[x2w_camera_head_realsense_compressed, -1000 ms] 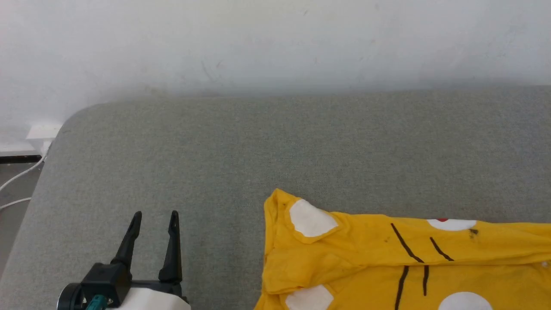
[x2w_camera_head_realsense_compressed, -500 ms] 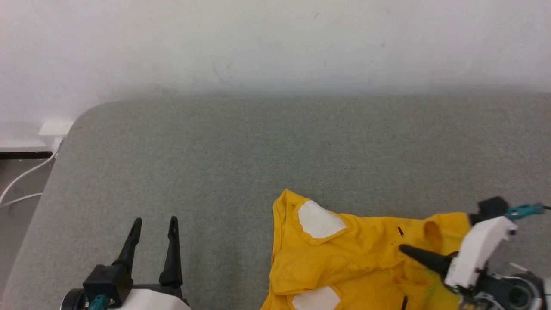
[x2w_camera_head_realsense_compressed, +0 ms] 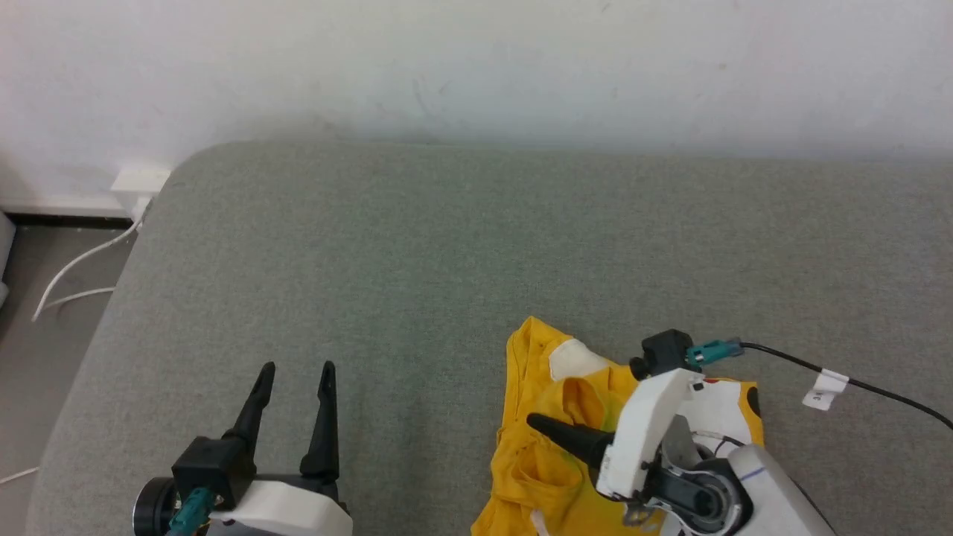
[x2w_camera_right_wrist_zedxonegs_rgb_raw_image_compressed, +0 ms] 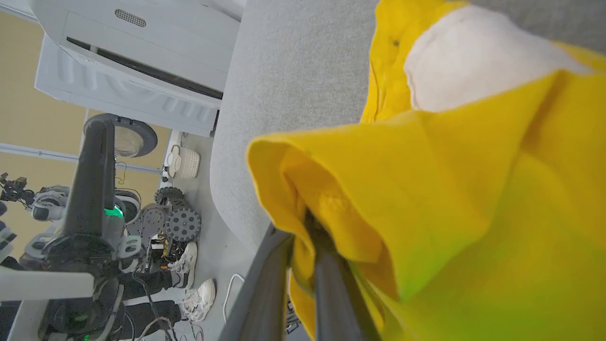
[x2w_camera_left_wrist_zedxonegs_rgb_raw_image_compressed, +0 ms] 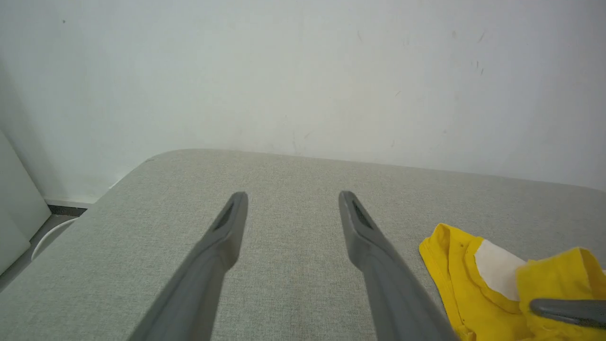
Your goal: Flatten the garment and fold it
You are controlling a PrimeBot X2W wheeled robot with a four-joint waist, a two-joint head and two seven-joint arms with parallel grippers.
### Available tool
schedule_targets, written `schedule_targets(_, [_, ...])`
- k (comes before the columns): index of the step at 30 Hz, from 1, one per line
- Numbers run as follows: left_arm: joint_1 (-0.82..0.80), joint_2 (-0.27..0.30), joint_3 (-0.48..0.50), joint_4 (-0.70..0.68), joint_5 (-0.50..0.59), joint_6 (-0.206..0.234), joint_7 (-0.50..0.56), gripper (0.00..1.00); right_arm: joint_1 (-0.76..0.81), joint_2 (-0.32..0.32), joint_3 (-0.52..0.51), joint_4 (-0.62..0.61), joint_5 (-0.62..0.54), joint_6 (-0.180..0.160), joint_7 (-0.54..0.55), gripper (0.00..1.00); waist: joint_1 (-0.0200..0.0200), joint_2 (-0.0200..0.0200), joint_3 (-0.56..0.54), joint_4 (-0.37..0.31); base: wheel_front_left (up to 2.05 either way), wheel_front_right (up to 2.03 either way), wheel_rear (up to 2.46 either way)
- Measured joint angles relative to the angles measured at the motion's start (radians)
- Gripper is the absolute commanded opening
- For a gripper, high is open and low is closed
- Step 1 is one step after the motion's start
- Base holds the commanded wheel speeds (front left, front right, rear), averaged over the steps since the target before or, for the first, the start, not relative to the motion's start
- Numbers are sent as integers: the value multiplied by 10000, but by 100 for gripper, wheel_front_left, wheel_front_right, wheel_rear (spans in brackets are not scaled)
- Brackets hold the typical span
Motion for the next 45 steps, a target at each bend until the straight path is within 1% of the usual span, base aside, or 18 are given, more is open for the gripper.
schedule_targets(1, [-35,-23,-2,48,-17,0,-27,100,-128,13,190,199,-35,0,-339,17,0,0,52,32,0,0,0])
schedule_targets(2, [-62,-35,-2,81,-42,0,-52,100,-247,12,380,380,-98,0,-604,62,1,0,95,60,0,0,0])
schedule_targets(3, [-75,-42,6,109,-56,0,-79,100,-362,-6,625,537,-127,0,-769,100,0,0,135,79,0,0,0])
schedule_targets(6, [-81,-56,17,228,-69,0,-98,100,-667,-6,1292,734,-268,0,-1223,100,1,0,213,82,0,0,0])
schedule_targets(8, [-97,-63,31,295,-71,0,-132,100,-916,-201,1906,685,-752,0,-1511,100,1,1,207,39,0,0,0])
schedule_targets(10, [-104,-69,54,351,-105,-2,-159,100,-1209,-654,2614,408,-1392,0,-1824,100,0,0,184,-29,0,0,0])
schedule_targets(13, [-105,-77,67,454,-148,-6,-173,100,-1667,-1595,3618,-119,-2685,2,-2533,100,1,0,116,-152,0,0,0])
schedule_targets(15, [-104,-75,92,495,-176,-6,-174,100,-1799,-2138,3873,-374,-3505,0,-3166,100,0,0,49,-244,0,0,0])
schedule_targets(17, [-103,-75,109,527,-230,-2,-174,100,-1764,-2476,3684,-546,-4159,2,-3812,100,0,0,-36,-335,0,0,0])
schedule_targets(19, [-93,-73,153,537,-240,8,-178,100,-1593,-2635,3120,-715,-4769,2,-4406,100,0,0,-116,-440,0,0,0])
schedule_targets(23, [-42,-73,259,535,-316,54,-219,100,-625,-2660,1429,-1243,-5823,2,-5461,100,0,0,-251,-689,0,0,0])
schedule_targets(29, [22,-73,418,500,-397,157,-249,100,966,-2299,-1258,-2663,-6922,2,-6694,100,0,0,-319,-1066,0,0,0])
schedule_targets(32, [35,-75,483,487,-416,194,-251,100,1718,-1927,-2278,-3453,-7185,2,-6865,100,0,0,-314,-1212,0,0,0])
schedule_targets(35, [82,-77,552,474,-456,267,-261,100,2370,-1590,-3440,-3933,-7208,4,-6775,100,0,0,-289,-1330,0,0,0])
schedule_targets(38, [106,-86,619,462,-500,280,-263,100,2823,-1344,-4840,-4052,-6882,2,-6439,100,0,0,-258,-1390,0,0,0])
schedule_targets(42, [132,-125,698,433,-575,353,-272,100,3073,-1177,-6426,-3850,-6029,0,-5572,100,-1,0,-252,-1420,0,0,0])
schedule_targets(45, [150,-132,752,403,-587,355,-311,100,3071,-1229,-7206,-3356,-5265,0,-4508,100,-1,0,-233,-1421,0,0,0])
